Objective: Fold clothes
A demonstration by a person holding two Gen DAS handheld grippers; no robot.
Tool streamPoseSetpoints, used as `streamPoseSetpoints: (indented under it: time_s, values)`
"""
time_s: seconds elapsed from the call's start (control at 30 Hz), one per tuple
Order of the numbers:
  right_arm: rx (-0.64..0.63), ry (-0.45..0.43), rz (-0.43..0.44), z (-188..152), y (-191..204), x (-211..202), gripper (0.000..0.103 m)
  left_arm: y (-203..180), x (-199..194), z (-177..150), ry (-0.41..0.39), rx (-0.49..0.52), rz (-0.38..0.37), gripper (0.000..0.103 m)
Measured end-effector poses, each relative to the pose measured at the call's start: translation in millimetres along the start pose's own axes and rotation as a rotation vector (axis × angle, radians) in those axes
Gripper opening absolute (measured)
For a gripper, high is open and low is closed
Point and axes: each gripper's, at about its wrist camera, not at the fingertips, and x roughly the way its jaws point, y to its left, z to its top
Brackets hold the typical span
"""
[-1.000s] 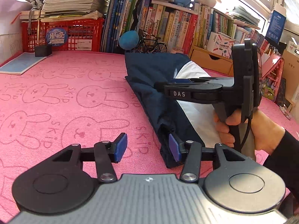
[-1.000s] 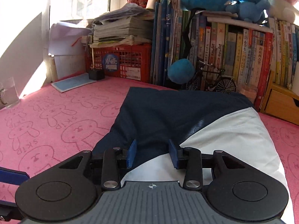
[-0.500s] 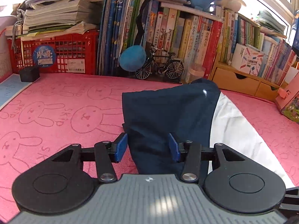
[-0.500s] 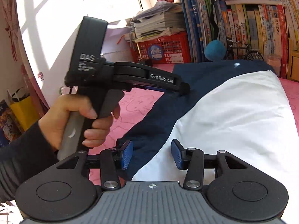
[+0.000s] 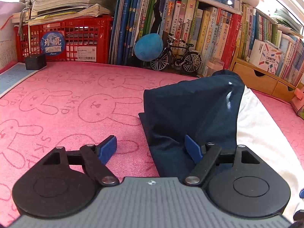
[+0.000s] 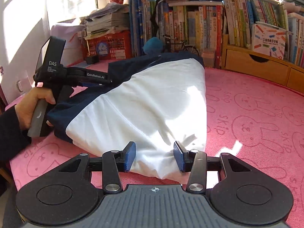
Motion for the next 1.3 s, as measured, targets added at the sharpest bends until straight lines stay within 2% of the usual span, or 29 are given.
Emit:
streamPoseSetpoints:
  time_s: [0.1, 0.23, 0.33, 0.47, 0.67, 0.77, 0.83, 0.9, 0.97, 1.07, 1.17, 1.23, 1.3]
  values:
    - [-0.042, 0.021, -0.003, -5, 8, -5, 0.046, -3, -4, 0, 0.007, -0.004, 0.024, 0.081]
    - [-0.022, 0.051, 0.05, -15, 2, -21, 0.049, -10, -26, -4, 0.008, 0.057, 0.049, 0.08]
    - [0.004, 0.039, 0.031, -19, -3, -31, 0.06, -15, -46, -11, 0.006, 0.097, 0.048, 0.08]
    - [0.038, 0.023, 0.006, -25, -9, -43, 0.06, -16, -77, -28, 0.007, 0.106, 0.007, 0.08]
    - [0.091, -0.002, -0.033, -33, -19, -62, 0.064, -21, -105, -54, 0.023, 0.177, 0.024, 0.08]
    - [0.117, -0.049, -0.055, -24, -28, -68, 0.066, -23, -118, -62, 0.025, 0.203, 0.037, 0.079]
    - [0.132, -0.078, -0.073, -11, -36, -68, 0.066, -20, -132, -48, -0.008, 0.16, 0.028, 0.079]
    - [0.144, -0.094, -0.081, 3, -41, -62, 0.066, -24, -150, -31, -0.078, 0.135, -0.013, 0.079]
    - [0.157, -0.111, -0.083, 19, -47, -54, 0.066, -39, -164, -18, -0.156, 0.161, -0.055, 0.08]
    - [0.197, -0.088, -0.064, 40, -55, -27, 0.065, -72, -161, -16, -0.195, 0.233, -0.138, 0.086]
    - [0.249, -0.045, -0.037, 54, -64, 4, 0.063, -93, -131, -28, -0.115, 0.274, -0.184, 0.086]
    - [0.274, -0.007, -0.035, 65, -70, 30, 0.061, -90, -106, -40, -0.034, 0.272, -0.162, 0.085]
    - [0.293, 0.027, -0.041, 77, -76, 55, 0.053, -79, -85, -55, 0.043, 0.263, -0.129, 0.085]
